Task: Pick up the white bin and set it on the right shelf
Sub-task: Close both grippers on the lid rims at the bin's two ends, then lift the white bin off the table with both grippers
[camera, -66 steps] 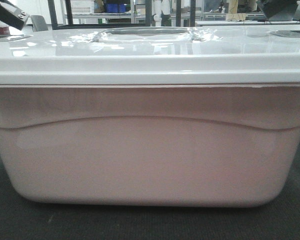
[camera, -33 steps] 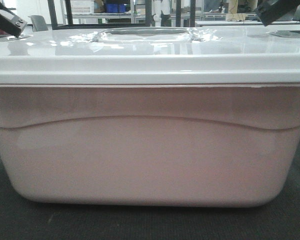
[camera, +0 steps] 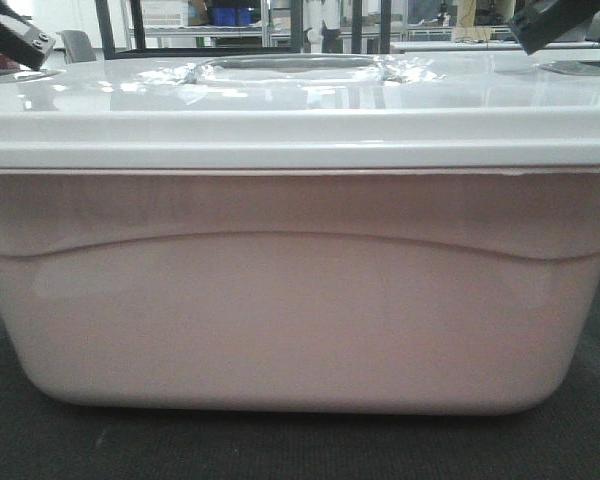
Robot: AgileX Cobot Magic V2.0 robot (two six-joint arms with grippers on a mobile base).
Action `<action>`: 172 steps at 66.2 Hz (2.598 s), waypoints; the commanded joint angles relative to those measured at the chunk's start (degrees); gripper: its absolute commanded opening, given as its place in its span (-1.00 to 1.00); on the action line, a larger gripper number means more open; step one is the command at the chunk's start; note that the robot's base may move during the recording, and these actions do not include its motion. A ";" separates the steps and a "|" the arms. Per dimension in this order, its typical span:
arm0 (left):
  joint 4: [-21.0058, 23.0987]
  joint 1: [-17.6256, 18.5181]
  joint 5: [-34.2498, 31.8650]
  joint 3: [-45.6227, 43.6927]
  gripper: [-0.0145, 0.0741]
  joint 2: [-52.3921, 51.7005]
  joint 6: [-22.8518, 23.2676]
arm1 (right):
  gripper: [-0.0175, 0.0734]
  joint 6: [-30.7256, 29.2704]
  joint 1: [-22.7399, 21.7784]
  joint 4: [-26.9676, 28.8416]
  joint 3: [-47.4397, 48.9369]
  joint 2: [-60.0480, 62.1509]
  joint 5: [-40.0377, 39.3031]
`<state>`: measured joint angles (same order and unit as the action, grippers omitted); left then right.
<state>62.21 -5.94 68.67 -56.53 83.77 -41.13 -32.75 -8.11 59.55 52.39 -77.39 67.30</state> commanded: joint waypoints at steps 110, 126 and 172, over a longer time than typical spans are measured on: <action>4.36 5.18 3.01 -1.26 -0.27 -0.33 -1.27 | 0.29 -0.79 0.25 5.59 1.33 1.29 2.52; 4.36 5.18 3.02 -1.26 -0.27 -0.33 -1.27 | 0.29 -4.87 0.25 15.00 1.33 1.29 7.47; 10.87 5.18 5.92 -1.36 -0.27 -0.33 -4.72 | 0.08 -6.34 0.25 14.94 1.33 1.29 7.80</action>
<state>67.32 -1.59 66.51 -56.53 84.94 -44.26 -37.81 -8.66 64.54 52.12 -77.87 64.24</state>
